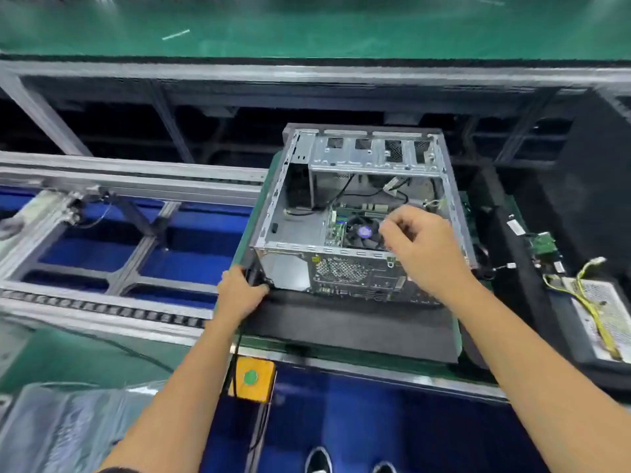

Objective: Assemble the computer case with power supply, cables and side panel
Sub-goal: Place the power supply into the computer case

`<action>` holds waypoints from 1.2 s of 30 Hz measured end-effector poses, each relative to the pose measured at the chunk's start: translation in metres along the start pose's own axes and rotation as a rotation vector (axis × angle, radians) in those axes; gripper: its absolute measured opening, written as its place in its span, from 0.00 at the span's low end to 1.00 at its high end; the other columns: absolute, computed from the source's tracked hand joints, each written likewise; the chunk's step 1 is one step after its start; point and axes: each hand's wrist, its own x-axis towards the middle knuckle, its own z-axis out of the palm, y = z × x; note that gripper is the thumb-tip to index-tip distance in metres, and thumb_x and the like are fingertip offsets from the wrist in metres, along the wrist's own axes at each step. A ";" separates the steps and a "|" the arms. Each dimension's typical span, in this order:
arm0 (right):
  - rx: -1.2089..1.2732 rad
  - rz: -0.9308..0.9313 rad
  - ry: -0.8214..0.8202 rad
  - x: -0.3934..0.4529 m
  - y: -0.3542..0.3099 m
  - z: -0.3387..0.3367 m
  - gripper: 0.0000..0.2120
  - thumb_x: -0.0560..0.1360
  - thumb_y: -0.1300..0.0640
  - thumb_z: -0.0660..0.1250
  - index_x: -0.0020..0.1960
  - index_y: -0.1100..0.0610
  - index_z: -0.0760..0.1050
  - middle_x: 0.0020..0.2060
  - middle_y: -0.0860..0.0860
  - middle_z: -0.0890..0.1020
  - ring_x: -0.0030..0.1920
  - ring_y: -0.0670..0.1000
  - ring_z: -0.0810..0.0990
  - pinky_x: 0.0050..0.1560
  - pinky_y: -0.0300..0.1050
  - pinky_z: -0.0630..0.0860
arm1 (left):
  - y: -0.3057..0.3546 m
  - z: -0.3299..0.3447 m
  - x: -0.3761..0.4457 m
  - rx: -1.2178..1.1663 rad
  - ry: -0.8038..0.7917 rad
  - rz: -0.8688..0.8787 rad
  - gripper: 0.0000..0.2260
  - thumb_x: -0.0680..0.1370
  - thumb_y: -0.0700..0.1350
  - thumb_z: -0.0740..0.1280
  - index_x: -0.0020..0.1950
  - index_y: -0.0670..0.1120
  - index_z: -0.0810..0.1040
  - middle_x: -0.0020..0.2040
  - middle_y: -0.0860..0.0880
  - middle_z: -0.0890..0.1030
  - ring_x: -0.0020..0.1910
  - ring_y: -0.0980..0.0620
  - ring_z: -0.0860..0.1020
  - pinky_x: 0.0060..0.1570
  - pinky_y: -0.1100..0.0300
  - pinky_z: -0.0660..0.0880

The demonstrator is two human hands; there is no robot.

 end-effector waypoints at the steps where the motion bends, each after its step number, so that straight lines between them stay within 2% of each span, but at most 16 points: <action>1: -0.037 -0.015 0.026 0.006 0.001 0.004 0.12 0.80 0.60 0.64 0.37 0.53 0.74 0.29 0.52 0.76 0.29 0.45 0.70 0.33 0.43 0.68 | 0.002 0.001 0.001 0.069 -0.024 0.010 0.26 0.68 0.48 0.76 0.60 0.39 0.71 0.58 0.39 0.71 0.57 0.37 0.72 0.56 0.48 0.71; 4: -0.062 0.051 0.002 0.022 0.004 0.013 0.10 0.80 0.60 0.64 0.40 0.53 0.74 0.32 0.48 0.76 0.31 0.43 0.69 0.36 0.42 0.69 | 0.005 0.003 0.006 0.160 -0.051 0.034 0.25 0.67 0.48 0.77 0.57 0.39 0.71 0.55 0.40 0.72 0.55 0.38 0.74 0.52 0.49 0.72; 8: -0.078 0.099 -0.039 0.028 0.016 0.021 0.09 0.80 0.58 0.63 0.41 0.53 0.74 0.34 0.47 0.75 0.33 0.46 0.70 0.38 0.45 0.70 | 0.002 0.001 0.012 0.076 -0.073 0.077 0.18 0.67 0.44 0.76 0.47 0.42 0.70 0.46 0.43 0.74 0.42 0.45 0.73 0.37 0.56 0.67; 12: -0.099 0.117 -0.065 0.029 0.017 0.025 0.09 0.80 0.59 0.63 0.41 0.53 0.74 0.35 0.51 0.79 0.32 0.46 0.71 0.37 0.43 0.71 | -0.007 -0.004 0.015 -0.096 -0.051 0.055 0.14 0.68 0.42 0.75 0.50 0.41 0.75 0.44 0.44 0.77 0.39 0.47 0.75 0.33 0.59 0.66; 16: -0.128 0.132 -0.088 0.029 0.015 0.025 0.10 0.80 0.59 0.63 0.41 0.52 0.74 0.36 0.51 0.80 0.33 0.47 0.73 0.36 0.40 0.70 | -0.014 -0.018 0.012 -0.287 -0.091 -0.006 0.11 0.67 0.40 0.73 0.46 0.44 0.75 0.38 0.43 0.80 0.27 0.49 0.79 0.28 0.59 0.71; 18: -0.125 0.134 -0.084 0.028 0.013 0.026 0.09 0.80 0.59 0.63 0.41 0.52 0.75 0.36 0.51 0.80 0.34 0.48 0.74 0.37 0.43 0.71 | -0.011 -0.029 0.008 -0.388 -0.057 -0.005 0.11 0.66 0.41 0.73 0.44 0.45 0.75 0.38 0.43 0.80 0.28 0.48 0.78 0.30 0.57 0.73; 21: -0.120 0.125 -0.082 0.027 0.008 0.028 0.09 0.80 0.59 0.63 0.42 0.52 0.75 0.37 0.51 0.80 0.35 0.49 0.75 0.38 0.43 0.72 | 0.007 -0.056 0.003 -0.500 0.024 0.043 0.16 0.61 0.46 0.72 0.47 0.47 0.75 0.39 0.43 0.79 0.33 0.45 0.77 0.34 0.52 0.73; 23: -0.122 0.115 -0.085 0.027 0.003 0.028 0.08 0.80 0.59 0.63 0.42 0.52 0.75 0.37 0.51 0.81 0.36 0.50 0.76 0.37 0.40 0.72 | 0.024 -0.077 0.000 -0.575 0.061 0.105 0.17 0.61 0.47 0.72 0.48 0.49 0.75 0.39 0.43 0.79 0.33 0.46 0.77 0.32 0.53 0.73; 26: -0.113 0.105 -0.076 0.026 -0.004 0.028 0.08 0.80 0.58 0.63 0.43 0.52 0.75 0.37 0.51 0.80 0.37 0.51 0.77 0.38 0.42 0.73 | 0.052 -0.105 -0.007 -0.703 0.084 0.214 0.14 0.65 0.45 0.73 0.49 0.50 0.75 0.35 0.47 0.80 0.31 0.50 0.78 0.27 0.56 0.74; 30: -0.100 0.077 -0.057 0.019 -0.015 0.027 0.09 0.80 0.59 0.63 0.42 0.52 0.75 0.36 0.52 0.81 0.33 0.47 0.72 0.35 0.38 0.70 | 0.097 -0.125 -0.017 -0.826 0.001 0.342 0.12 0.69 0.47 0.73 0.49 0.47 0.75 0.33 0.49 0.80 0.30 0.52 0.78 0.27 0.61 0.75; 33: -0.101 0.077 -0.058 0.016 -0.022 0.024 0.09 0.80 0.59 0.63 0.41 0.51 0.74 0.35 0.52 0.81 0.33 0.47 0.72 0.37 0.43 0.72 | 0.129 -0.116 -0.021 -0.922 -0.127 0.355 0.14 0.72 0.48 0.73 0.51 0.42 0.75 0.34 0.49 0.80 0.30 0.51 0.77 0.29 0.60 0.75; 36: -0.109 0.073 -0.055 0.014 -0.024 0.016 0.10 0.80 0.58 0.63 0.41 0.50 0.74 0.34 0.48 0.79 0.32 0.46 0.73 0.38 0.47 0.74 | 0.154 -0.092 -0.028 -0.967 -0.252 0.340 0.11 0.75 0.46 0.72 0.48 0.41 0.74 0.36 0.47 0.79 0.30 0.51 0.77 0.31 0.60 0.75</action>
